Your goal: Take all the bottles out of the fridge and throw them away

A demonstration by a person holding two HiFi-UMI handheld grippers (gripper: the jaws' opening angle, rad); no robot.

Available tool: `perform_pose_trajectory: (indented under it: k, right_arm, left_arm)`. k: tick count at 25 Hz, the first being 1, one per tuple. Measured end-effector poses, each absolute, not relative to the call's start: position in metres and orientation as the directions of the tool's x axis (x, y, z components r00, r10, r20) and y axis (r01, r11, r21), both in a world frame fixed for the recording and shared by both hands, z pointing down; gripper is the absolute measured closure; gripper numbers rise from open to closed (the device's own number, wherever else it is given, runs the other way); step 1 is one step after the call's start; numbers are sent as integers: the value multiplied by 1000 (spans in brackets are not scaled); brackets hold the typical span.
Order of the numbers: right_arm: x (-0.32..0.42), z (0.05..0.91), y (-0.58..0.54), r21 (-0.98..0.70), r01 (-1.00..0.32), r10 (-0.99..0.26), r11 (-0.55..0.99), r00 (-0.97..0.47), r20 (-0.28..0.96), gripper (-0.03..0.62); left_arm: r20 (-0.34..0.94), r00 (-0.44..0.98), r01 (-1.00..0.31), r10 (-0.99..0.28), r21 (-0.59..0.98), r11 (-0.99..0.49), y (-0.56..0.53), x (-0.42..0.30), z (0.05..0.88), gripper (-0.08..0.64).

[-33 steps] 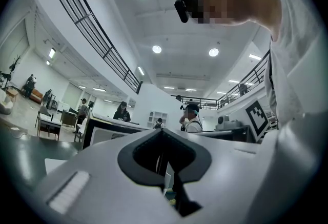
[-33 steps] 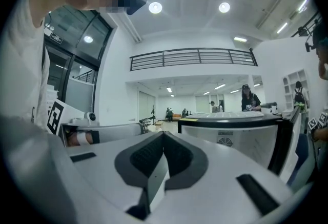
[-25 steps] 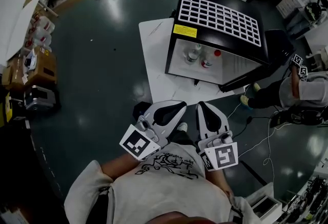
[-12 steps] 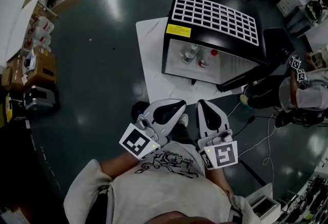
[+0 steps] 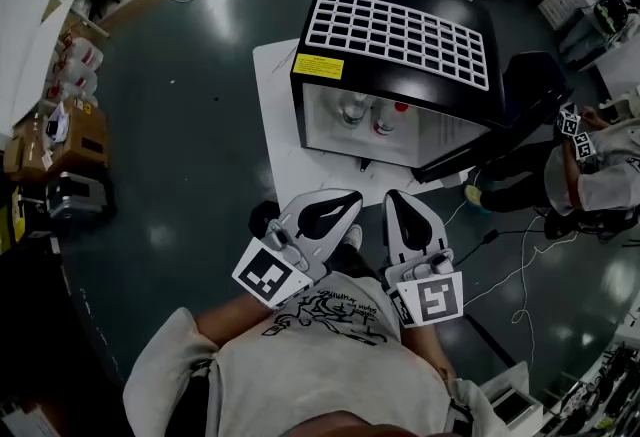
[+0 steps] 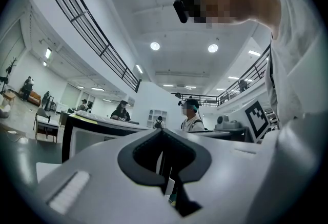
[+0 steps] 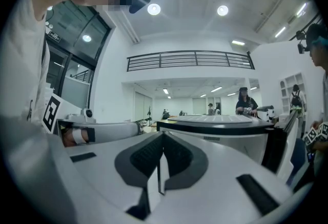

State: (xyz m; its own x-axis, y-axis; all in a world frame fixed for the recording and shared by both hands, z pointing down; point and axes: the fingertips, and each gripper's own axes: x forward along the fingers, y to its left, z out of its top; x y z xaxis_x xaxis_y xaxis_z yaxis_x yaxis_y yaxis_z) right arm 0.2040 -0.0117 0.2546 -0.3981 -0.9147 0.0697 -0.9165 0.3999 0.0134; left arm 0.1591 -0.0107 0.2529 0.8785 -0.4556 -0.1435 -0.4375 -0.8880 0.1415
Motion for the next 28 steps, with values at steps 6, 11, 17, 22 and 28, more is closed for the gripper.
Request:
perform_pose_trajectory:
  k: [6,11,17,22,28]
  right_arm:
    - [232,258,-25,12,-915,-913,404,-402,71,584]
    - [257,262,-35,11,-906,-904,424,-422,69,584]
    - [289,258,-47,16,-892,-890,452,-450,76,584]
    - [322,241,-67,10,-876,-873,482,-480,89,584]
    - [308,274,-57,12,-878,-875,479,-476,87,584]
  left_arm:
    - [-133,875,-450,-465,130,-884,-23,188,257,555]
    - [-85,873,-462,-480,168,-871,-32,218,262,555]
    - [-89,858,-491,-505,141,-859,-44,251,253,555]
    - [-59,840,-526,-540,160,-835,-63,283,237,555]
    - [-46,832,-545,-553,120,-830,-53,268,276,554]
